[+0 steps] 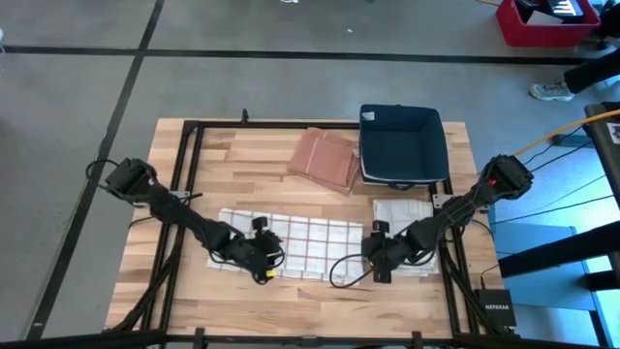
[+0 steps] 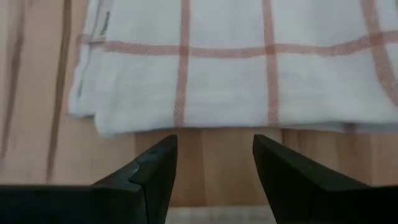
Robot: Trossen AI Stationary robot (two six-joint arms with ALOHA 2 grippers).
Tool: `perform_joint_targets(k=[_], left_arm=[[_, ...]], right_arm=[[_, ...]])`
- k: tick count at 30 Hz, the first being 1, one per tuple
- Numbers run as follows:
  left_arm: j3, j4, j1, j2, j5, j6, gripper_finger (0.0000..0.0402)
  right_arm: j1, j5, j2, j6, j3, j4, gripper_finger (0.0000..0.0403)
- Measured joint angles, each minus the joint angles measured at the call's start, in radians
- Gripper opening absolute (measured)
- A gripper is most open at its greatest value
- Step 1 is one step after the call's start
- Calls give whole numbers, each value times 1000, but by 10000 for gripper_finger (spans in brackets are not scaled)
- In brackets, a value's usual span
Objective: Fold towel
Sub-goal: Fold the white towel
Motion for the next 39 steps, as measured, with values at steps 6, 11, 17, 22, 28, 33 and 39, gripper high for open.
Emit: perform_joint_targets(k=[6, 11, 17, 22, 28, 33, 39], left_arm=[[0, 9, 79, 67, -4, 70, 166], [0, 15, 73, 107, 38, 59, 166], [0, 1, 68, 115, 39, 74, 166], [0, -1, 67, 116, 39, 49, 166], [0, -1, 67, 116, 39, 43, 166], [0, -1, 66, 116, 38, 29, 166], [0, -2, 67, 116, 38, 23, 166]], right_arm=[[0, 54, 63, -26, -1, 55, 214], [0, 38, 128, -86, 0, 142, 214], [-8, 45, 166, -155, 6, 252, 214], [-7, 28, 151, -155, 52, 118, 214], [-7, -55, 150, 77, 64, 138, 214], [-34, -227, 148, -4, 69, 123, 214], [-32, -270, 98, -122, 187, -110, 214]])
